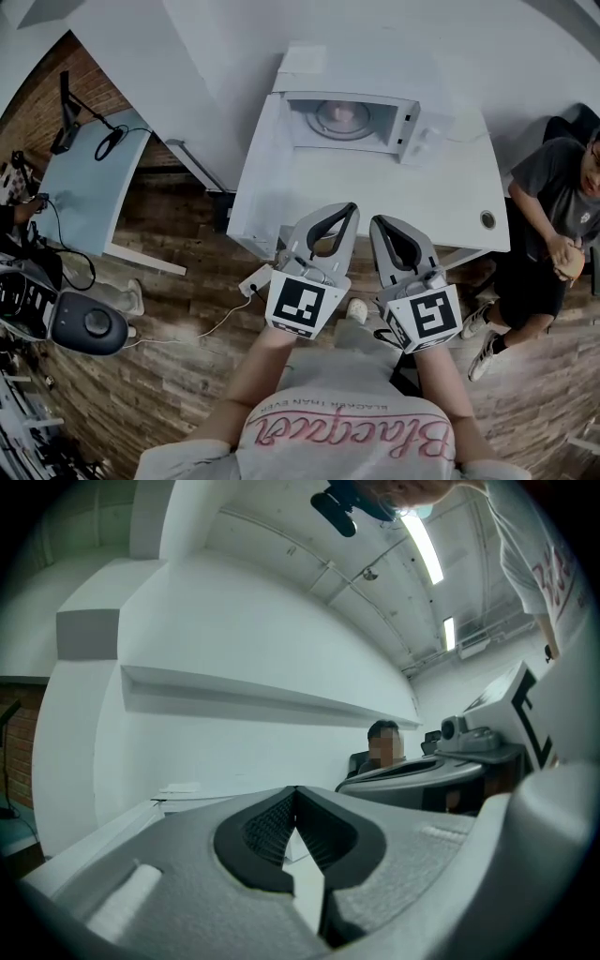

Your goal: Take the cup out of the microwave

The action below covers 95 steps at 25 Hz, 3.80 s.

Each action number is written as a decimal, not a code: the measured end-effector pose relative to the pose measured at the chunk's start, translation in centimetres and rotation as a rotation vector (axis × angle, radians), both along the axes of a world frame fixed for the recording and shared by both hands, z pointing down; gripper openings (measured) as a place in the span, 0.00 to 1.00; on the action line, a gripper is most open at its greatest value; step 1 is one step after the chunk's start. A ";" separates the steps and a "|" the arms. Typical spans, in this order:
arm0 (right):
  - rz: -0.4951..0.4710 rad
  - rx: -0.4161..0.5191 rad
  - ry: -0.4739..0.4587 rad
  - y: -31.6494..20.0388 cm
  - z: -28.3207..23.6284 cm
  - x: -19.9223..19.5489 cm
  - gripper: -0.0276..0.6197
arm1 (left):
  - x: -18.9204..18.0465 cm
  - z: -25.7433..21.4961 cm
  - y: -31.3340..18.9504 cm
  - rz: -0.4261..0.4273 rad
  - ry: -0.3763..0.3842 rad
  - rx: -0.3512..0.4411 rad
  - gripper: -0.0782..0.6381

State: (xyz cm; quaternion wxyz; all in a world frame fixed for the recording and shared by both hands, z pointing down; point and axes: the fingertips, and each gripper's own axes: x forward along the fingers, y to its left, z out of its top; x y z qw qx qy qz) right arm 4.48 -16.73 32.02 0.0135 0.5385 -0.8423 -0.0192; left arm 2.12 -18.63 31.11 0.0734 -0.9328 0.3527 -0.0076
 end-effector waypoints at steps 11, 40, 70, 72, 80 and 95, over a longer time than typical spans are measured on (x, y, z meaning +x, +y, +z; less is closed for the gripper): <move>-0.033 -0.026 -0.018 -4.9 0.4 5.4 0.06 | 4.7 0.3 -5.0 -0.042 0.032 -0.032 0.12; -0.091 -0.093 -0.070 -13.4 3.1 10.8 0.06 | 8.9 3.5 -14.0 -0.123 0.020 -0.122 0.24; -0.100 -0.263 -0.036 -25.7 10.4 9.0 0.06 | 5.2 14.4 -32.0 -0.238 -0.056 -0.238 0.24; -0.103 -0.270 -0.033 -26.2 10.9 8.8 0.06 | 5.1 15.1 -33.0 -0.242 -0.063 -0.245 0.24; -0.107 -0.302 -0.025 -28.0 12.0 8.9 0.06 | 5.3 17.1 -36.7 -0.257 -0.078 -0.278 0.24; -0.097 -0.325 -0.028 -29.8 13.1 9.4 0.06 | 6.0 18.6 -40.7 -0.283 -0.101 -0.292 0.24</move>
